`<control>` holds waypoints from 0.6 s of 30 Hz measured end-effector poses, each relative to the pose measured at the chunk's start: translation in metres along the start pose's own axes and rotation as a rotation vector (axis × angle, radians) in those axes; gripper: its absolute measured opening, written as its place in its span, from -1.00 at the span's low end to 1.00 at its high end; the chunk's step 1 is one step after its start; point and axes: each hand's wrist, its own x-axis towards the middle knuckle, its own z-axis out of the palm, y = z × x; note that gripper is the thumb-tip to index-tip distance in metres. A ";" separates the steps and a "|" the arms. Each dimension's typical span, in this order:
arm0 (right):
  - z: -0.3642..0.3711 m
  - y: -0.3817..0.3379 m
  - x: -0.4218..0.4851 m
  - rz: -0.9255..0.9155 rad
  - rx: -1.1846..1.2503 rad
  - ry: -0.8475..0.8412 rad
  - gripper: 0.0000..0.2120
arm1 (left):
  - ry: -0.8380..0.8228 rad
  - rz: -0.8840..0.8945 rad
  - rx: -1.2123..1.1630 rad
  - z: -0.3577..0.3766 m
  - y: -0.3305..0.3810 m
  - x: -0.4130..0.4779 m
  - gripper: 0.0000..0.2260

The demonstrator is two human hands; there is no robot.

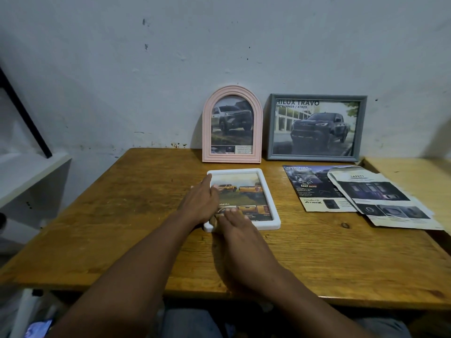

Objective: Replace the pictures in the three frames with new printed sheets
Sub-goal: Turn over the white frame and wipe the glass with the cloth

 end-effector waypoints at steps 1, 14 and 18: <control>-0.008 0.001 0.000 0.001 0.110 -0.017 -0.58 | -0.023 -0.014 -0.065 -0.002 -0.004 0.003 -0.49; -0.020 0.111 0.071 0.279 0.007 -0.006 -0.32 | 0.164 0.626 0.247 -0.003 0.011 -0.062 -0.49; -0.014 0.106 0.067 0.286 -0.043 -0.036 -0.51 | 0.053 0.792 0.356 0.000 -0.003 -0.085 -0.58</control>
